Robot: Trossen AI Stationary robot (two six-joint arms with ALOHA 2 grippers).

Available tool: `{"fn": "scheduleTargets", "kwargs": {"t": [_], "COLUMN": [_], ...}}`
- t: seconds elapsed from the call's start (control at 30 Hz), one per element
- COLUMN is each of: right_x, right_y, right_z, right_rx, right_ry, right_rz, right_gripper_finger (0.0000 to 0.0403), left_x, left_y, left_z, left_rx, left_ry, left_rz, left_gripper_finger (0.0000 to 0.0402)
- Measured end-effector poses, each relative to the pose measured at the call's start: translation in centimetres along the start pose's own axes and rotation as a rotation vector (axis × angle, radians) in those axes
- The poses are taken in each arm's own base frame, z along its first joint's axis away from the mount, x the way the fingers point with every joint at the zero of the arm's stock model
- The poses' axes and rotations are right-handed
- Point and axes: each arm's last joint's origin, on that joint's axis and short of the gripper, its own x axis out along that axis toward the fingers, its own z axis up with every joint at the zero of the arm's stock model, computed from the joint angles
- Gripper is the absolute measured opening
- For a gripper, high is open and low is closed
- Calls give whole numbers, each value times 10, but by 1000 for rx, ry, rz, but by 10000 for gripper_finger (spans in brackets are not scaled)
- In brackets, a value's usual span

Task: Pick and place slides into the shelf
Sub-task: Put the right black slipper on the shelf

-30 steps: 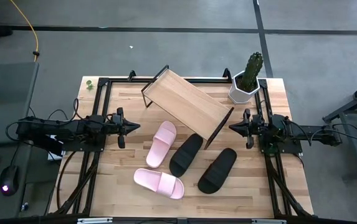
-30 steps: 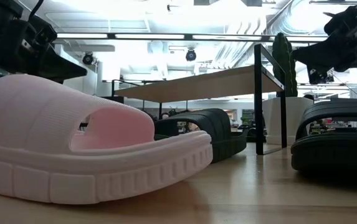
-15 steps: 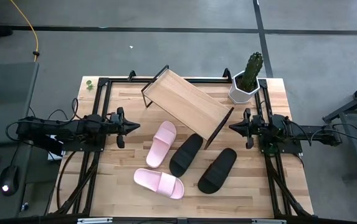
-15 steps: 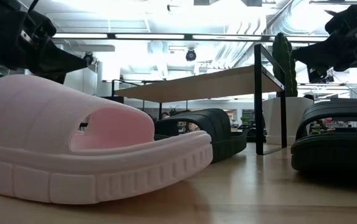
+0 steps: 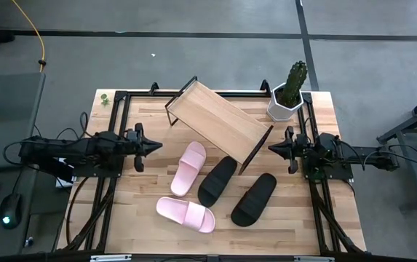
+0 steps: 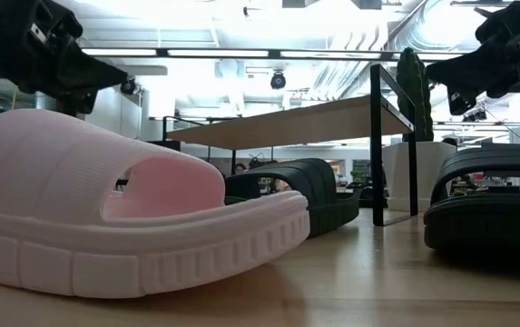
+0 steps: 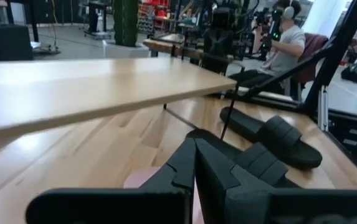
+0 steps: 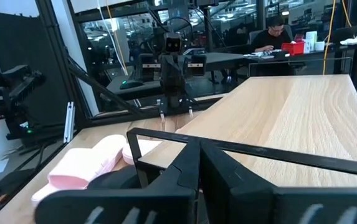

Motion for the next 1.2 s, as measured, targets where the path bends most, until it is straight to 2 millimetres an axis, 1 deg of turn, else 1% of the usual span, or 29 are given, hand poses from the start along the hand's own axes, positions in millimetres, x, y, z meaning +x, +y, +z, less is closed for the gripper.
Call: {"fn": "scheduleTargets", "kwargs": {"t": [0.23,0.5,0.67,0.8,0.93,1.07,1.2], "right_x": [-1,-9,-17,-23,-24,-20,-13], "right_y": [2,6,9,11,13,16,19], "right_z": [10,40,61,78,97,116,141], "right_rx": [0,-1,-2,-9,-9,-35,-68], "right_ry": [-82,-89,-112,-123,-105,-84,-72], "right_rz": [24,42,45,46,43,40,28], "right_gripper_finger": [0,0,0,0,0,0,0], "left_x": [-4,-16,-23,-30,-34,-30,-24], "left_y": [-3,-6,-8,-10,-14,-18,-23], "left_z": [19,49,69,88,111,134,161], "left_rx": [-17,-24,-29,-33,-28,-4,29], "left_ry": [-25,18,-25,-60,-34,3,-10], "left_rz": [-4,3,-5,-11,-6,0,-2], "left_gripper_finger": [1,1,1,1,1,1,1]}}
